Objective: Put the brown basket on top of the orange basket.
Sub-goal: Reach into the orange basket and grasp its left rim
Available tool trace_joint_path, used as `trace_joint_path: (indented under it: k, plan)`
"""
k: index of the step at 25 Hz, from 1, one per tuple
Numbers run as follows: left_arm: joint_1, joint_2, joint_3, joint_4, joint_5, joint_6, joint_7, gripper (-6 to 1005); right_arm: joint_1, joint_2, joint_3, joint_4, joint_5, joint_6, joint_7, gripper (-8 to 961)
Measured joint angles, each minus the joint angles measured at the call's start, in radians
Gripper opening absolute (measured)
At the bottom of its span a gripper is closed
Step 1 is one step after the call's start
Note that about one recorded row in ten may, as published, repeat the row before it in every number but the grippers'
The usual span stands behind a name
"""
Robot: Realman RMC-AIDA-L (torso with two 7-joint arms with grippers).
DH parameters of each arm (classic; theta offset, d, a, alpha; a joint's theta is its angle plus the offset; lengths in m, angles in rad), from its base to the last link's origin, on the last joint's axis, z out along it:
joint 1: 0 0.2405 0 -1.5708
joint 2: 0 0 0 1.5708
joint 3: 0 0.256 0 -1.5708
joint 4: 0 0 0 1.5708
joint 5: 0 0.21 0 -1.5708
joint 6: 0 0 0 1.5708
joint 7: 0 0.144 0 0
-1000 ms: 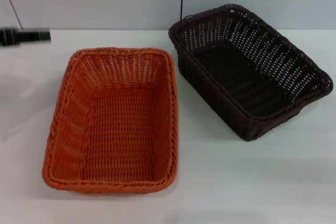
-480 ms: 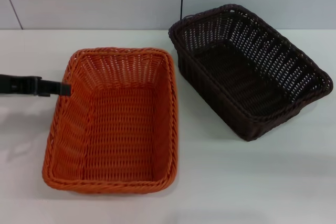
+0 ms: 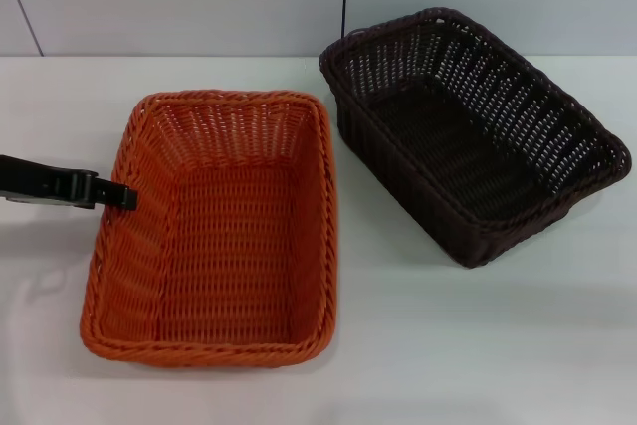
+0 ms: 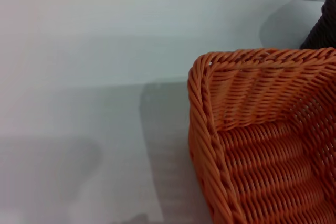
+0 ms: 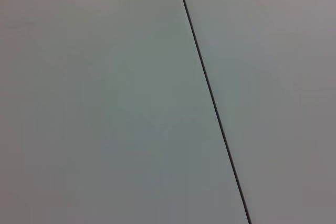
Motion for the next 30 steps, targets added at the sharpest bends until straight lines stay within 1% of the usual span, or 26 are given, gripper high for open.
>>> trace_joint_path:
  k: [8,14,22,30]
  plan:
    - [-0.024,-0.005,0.025,-0.013,0.031,-0.003,-0.017,625,0.000,0.000,0.006,0.004,0.001,0.021,-0.003,622]
    - [-0.053,-0.005,0.058,-0.061,0.065,-0.010,-0.022,624,-0.003,0.000,0.013,0.008,0.006,0.024,-0.003,622]
    - [-0.057,-0.005,0.083,-0.046,0.082,-0.015,-0.021,597,0.000,0.000,0.012,0.008,0.007,0.041,-0.003,621]
    - [-0.053,-0.002,0.083,-0.027,0.084,-0.012,-0.007,313,0.000,0.000,0.024,0.011,0.008,0.049,-0.003,621]
